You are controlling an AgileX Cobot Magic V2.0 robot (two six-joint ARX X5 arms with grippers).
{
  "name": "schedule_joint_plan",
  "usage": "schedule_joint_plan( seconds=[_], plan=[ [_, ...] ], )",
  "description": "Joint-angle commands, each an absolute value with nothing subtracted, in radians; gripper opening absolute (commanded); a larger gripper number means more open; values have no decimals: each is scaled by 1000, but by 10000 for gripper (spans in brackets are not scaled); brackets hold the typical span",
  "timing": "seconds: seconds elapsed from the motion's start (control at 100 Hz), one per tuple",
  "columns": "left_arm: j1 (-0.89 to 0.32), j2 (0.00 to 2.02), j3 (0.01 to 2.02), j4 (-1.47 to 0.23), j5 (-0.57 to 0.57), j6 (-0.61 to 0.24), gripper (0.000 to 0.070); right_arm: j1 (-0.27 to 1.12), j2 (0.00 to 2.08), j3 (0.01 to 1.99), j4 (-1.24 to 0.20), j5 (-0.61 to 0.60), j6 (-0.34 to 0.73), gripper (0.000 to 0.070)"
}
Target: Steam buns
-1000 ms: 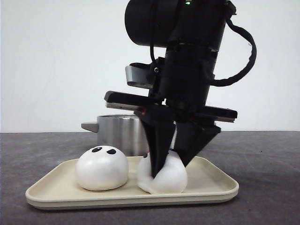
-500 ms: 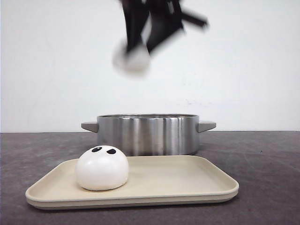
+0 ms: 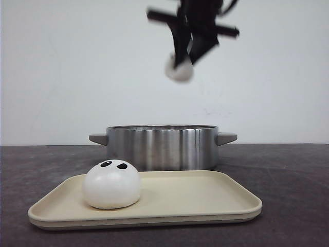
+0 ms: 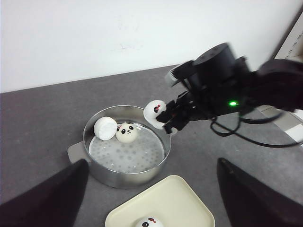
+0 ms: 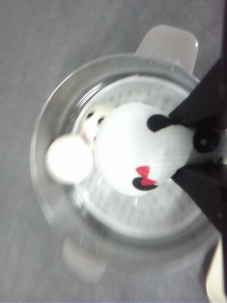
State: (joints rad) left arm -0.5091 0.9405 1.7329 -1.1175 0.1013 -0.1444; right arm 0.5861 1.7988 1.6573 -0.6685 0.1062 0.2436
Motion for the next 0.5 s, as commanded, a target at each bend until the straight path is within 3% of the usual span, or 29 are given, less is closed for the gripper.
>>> schedule_joint_plan(
  seconds=[0.0, 0.49],
  plan=[
    [-517, 947, 1755, -1104, 96, -131, 499, 583, 1851, 1670, -653, 102, 219, 7],
    [-517, 947, 1755, -1134, 96, -132, 499, 566, 2048, 1670, -628, 57, 202, 12]
  ],
)
